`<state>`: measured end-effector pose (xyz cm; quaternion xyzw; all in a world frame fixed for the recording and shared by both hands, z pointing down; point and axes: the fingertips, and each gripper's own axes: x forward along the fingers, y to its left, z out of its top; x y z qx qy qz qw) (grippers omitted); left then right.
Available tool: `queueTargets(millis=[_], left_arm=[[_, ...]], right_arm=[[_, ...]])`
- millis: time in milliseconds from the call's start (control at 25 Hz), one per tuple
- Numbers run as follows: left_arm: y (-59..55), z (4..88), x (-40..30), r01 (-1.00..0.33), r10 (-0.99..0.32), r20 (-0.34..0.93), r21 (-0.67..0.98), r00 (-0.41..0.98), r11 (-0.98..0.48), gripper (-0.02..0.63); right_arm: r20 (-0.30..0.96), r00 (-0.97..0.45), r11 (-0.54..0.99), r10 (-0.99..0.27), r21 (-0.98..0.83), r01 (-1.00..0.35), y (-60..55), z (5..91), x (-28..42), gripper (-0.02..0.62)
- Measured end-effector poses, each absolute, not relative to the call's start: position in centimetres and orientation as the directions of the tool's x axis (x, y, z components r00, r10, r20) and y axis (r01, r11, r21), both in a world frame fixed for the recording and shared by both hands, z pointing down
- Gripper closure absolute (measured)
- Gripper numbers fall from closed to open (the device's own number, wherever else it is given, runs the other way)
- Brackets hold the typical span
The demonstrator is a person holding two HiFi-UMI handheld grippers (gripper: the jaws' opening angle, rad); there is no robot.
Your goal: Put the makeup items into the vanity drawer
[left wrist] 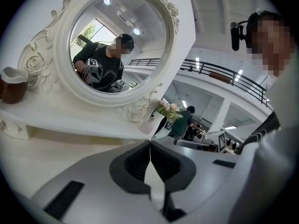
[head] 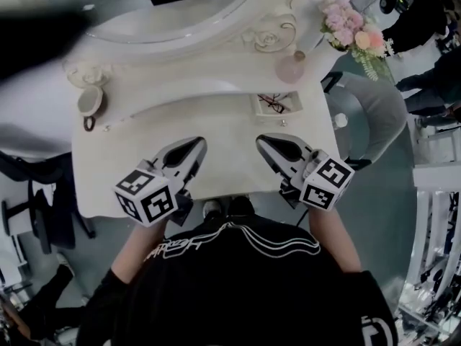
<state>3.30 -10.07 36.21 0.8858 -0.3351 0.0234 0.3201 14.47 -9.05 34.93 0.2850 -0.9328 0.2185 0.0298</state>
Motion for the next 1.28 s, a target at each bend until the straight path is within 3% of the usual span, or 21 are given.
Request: queueTargets(millis=[480,1280], left_arm=[[-7.7,33.6,5.8,-0.535,-0.526,0.189,0.541,0.829,-0.649,0.583],[-6.9,34.3,8.2,-0.524,-0.489,0.221,0.539,0.844,-0.660,0.583]], right_arm=[[0.124,-0.834,0.755,-0.537,-0.371,-0.541,-5.8,32.9,14.7,0.569],[0.150,-0.797,0.723,-0.585,-0.348,-0.597,-5.3,33.5,17.1,0.569]])
